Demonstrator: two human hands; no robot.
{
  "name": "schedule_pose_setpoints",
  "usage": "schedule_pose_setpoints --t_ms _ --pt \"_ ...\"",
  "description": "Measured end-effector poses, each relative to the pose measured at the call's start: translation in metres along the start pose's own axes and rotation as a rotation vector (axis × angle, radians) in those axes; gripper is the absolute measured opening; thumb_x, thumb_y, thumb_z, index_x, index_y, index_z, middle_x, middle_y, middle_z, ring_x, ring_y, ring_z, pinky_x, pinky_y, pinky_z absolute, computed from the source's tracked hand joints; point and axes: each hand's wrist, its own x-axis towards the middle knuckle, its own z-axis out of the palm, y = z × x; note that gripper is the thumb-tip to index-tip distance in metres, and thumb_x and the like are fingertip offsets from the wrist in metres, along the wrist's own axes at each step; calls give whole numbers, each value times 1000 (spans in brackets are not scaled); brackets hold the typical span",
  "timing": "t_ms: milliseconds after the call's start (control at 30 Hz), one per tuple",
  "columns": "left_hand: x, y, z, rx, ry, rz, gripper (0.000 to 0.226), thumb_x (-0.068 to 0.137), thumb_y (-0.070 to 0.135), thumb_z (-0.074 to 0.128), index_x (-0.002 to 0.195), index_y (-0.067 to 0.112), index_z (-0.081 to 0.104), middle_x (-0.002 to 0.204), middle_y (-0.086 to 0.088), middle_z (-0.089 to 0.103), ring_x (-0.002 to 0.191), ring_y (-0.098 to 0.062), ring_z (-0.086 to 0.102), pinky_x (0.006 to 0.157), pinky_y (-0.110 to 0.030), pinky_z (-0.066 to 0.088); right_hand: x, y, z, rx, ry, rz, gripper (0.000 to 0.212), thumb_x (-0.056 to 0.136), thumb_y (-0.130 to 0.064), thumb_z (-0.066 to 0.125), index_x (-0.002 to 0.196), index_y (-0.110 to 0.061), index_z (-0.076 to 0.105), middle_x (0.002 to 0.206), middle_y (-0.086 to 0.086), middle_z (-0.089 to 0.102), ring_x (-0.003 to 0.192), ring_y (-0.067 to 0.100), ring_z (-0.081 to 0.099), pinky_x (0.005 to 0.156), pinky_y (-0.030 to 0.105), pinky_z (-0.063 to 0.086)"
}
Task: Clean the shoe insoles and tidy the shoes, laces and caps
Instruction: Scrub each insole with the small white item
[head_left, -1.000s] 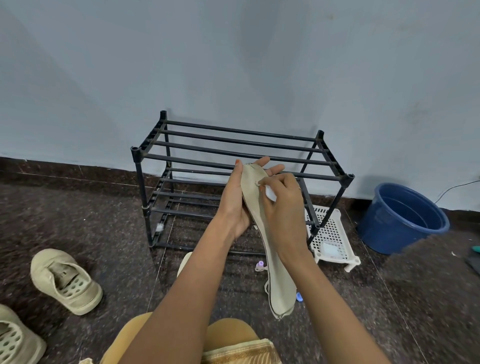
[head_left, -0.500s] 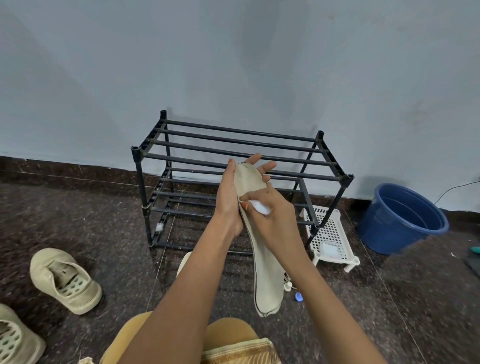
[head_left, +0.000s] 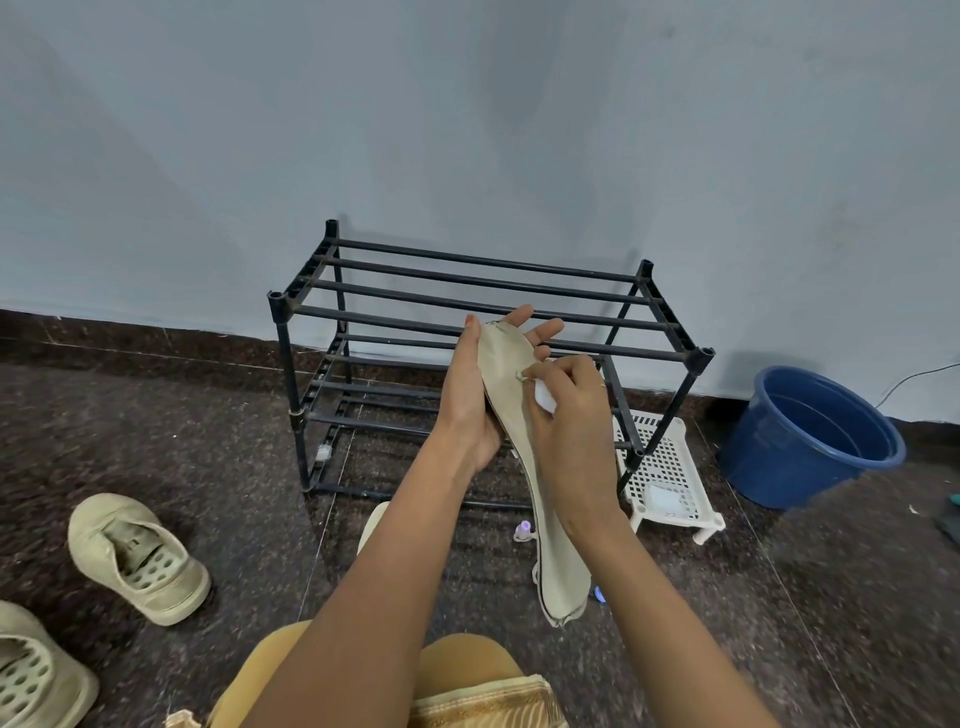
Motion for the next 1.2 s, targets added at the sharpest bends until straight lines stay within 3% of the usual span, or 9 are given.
schedule_pose_setpoints --t_ms 167,267,467,567,767,900,933,1033,1200 --pt "1 0 -1 -14 -1 4 53 99 49 20 108 17 61 106 -6 68 77 -12 56 81 -29 48 -1 -7 -3 244 -74 87 16 86 -3 57 97 -7 67 89 -2 48 85 -2 48 75 0 32" --pt "1 -1 -1 -36 1 2 52 99 49 20 107 18 61 104 -6 68 76 -11 56 78 -28 49 -1 -12 -7 345 -143 107 15 86 -3 57 95 -7 68 88 0 51 85 -13 45 75 -4 30" --pt "0 0 2 -81 3 4 51 98 50 22 107 15 59 99 -8 69 71 -12 56 65 -23 52 -2 -13 -12 387 -224 72 12 82 -3 62 91 -7 70 90 6 60 86 3 52 77 -1 34" --pt "0 0 2 -46 5 -2 55 97 52 19 109 16 59 104 -8 68 74 -12 57 71 -27 52 1 -10 -10 297 -194 40 11 83 -4 62 91 -5 69 89 8 57 88 9 51 76 -1 33" --pt "-2 1 4 74 5 -8 58 97 53 14 117 17 56 118 -7 64 95 -19 66 84 -32 54 8 -6 -4 126 -49 72 14 87 -8 57 98 -8 66 93 -2 50 91 18 53 75 20 39" --pt "-1 2 3 56 19 12 59 97 54 14 115 17 57 112 -5 67 88 -17 63 84 -32 51 6 -5 -1 93 -22 47 12 83 -11 62 93 -13 69 87 -5 52 86 14 54 88 32 36" --pt "0 2 2 37 24 22 58 97 54 15 113 17 57 108 -5 68 85 -16 60 83 -31 50 5 -5 -2 137 -51 43 12 83 -10 62 93 -12 69 85 -5 50 85 10 52 89 30 38" --pt "1 2 1 -19 28 38 56 97 53 18 110 16 58 101 -6 70 77 -15 54 81 -30 47 1 -4 -9 259 -165 54 13 84 -5 61 93 -8 69 85 0 49 79 -2 48 77 3 35" --pt "-1 4 2 44 37 37 51 98 50 23 112 15 57 104 -8 69 92 -18 61 90 -29 48 5 -1 -14 329 -163 145 10 82 -5 64 89 -9 71 87 4 57 78 -6 49 70 -3 31"
